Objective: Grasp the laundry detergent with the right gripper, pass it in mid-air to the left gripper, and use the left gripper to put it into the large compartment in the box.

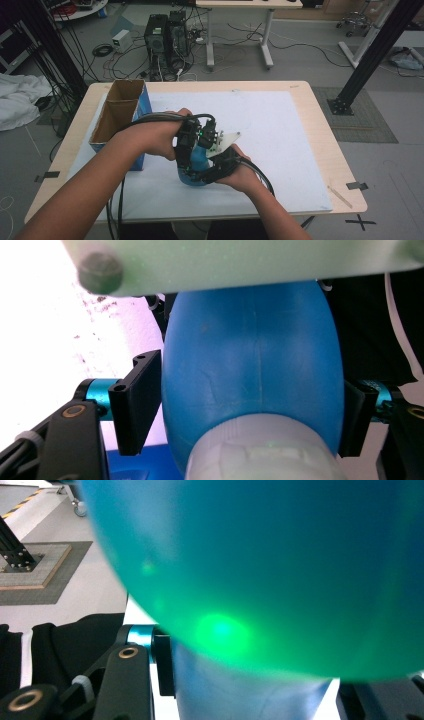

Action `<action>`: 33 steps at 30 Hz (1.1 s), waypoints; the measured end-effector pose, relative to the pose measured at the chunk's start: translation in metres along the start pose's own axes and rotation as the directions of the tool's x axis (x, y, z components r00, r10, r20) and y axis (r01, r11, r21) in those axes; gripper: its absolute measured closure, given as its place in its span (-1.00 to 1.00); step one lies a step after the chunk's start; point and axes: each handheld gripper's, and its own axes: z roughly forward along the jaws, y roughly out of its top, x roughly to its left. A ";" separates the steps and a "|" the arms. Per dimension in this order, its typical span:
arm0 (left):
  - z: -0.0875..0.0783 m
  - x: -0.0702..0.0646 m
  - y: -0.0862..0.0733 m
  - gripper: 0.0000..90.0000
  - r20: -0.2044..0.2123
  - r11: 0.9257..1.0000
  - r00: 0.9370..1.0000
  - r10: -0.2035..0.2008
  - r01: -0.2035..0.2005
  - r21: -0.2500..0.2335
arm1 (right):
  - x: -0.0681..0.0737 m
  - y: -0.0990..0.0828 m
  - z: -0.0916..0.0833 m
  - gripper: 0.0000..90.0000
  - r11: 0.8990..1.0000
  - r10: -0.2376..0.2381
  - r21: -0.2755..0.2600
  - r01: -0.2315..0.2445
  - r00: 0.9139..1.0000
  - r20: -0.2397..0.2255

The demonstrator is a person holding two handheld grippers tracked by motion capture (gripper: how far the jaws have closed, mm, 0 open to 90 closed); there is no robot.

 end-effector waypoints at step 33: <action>0.001 -0.001 -0.001 -0.16 0.019 1.000 1.000 -0.013 0.013 0.010 | 0.000 0.001 0.003 0.04 1.000 -0.002 -0.003 0.002 1.000 -0.001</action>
